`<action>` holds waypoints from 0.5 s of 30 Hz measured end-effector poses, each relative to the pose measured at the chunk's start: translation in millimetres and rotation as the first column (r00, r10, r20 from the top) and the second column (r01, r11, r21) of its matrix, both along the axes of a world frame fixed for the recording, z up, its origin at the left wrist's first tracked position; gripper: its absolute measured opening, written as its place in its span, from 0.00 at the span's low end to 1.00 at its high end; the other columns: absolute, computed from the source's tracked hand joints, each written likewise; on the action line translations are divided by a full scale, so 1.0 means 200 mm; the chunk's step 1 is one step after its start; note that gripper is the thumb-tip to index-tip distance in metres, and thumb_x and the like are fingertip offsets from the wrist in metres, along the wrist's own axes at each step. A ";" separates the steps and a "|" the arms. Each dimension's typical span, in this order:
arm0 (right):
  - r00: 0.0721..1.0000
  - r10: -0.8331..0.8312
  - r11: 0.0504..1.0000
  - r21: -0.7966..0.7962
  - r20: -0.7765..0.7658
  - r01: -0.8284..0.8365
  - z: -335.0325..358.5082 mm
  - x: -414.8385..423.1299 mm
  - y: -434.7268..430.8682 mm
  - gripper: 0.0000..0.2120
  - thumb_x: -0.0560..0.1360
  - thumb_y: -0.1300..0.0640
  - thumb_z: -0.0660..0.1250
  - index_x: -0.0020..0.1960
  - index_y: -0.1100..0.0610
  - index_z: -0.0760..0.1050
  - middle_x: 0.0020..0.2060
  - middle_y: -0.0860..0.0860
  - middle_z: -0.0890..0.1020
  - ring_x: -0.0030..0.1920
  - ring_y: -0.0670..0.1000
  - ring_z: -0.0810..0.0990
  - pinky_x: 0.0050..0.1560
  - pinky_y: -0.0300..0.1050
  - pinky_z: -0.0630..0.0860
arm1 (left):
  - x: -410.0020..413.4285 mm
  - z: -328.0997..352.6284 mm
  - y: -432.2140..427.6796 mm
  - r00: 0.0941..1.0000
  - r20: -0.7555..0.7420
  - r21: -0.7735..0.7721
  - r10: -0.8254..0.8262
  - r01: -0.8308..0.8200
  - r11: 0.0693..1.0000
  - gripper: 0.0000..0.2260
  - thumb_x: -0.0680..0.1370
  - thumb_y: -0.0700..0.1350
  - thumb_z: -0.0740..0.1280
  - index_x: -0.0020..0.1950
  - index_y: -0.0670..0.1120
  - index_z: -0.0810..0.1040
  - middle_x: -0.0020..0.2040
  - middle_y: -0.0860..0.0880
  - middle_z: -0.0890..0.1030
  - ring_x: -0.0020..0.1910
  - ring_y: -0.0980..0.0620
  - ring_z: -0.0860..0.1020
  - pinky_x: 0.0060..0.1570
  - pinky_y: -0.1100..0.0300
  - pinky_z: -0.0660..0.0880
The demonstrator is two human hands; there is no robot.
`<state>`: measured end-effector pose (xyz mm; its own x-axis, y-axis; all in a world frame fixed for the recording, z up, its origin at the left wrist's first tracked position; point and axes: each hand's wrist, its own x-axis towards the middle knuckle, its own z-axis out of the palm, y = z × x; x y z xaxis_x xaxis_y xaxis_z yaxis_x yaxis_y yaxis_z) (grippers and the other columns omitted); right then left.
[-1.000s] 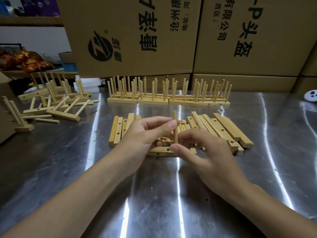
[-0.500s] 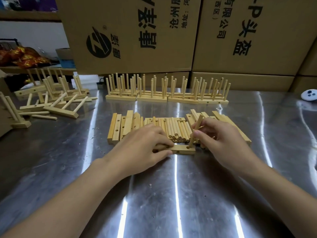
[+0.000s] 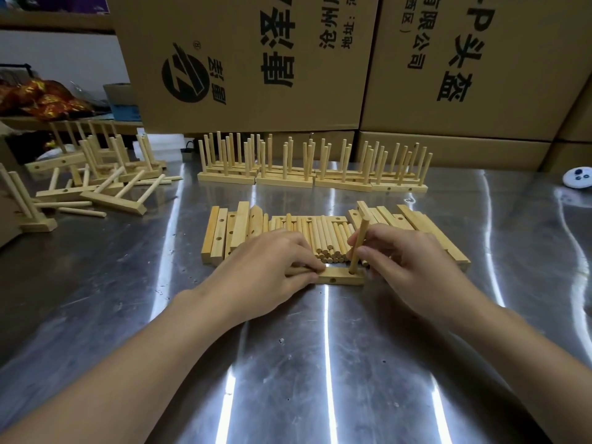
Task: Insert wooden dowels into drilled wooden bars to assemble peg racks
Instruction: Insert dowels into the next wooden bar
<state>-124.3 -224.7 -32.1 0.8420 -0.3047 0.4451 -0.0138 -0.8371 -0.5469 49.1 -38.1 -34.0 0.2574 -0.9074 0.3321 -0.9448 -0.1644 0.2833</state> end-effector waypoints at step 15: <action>0.978 -0.060 0.951 0.308 0.201 -0.005 -0.02 0.04 0.06 0.15 0.79 0.44 0.72 0.63 0.47 0.83 0.50 0.41 0.88 0.55 0.41 0.86 0.54 0.36 0.81 | 0.01 -0.01 0.00 0.999 -0.037 -0.013 -0.018 0.018 1.000 0.11 0.81 0.55 0.72 0.64 0.59 0.86 0.53 0.63 0.79 0.54 0.60 0.75 0.55 0.53 0.77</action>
<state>-116.7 -213.3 -35.6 0.7315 -0.4749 0.4893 0.1049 -0.6306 -0.7690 50.7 -38.6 -36.0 0.2537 -0.9078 0.3339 -0.9364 -0.1439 0.3201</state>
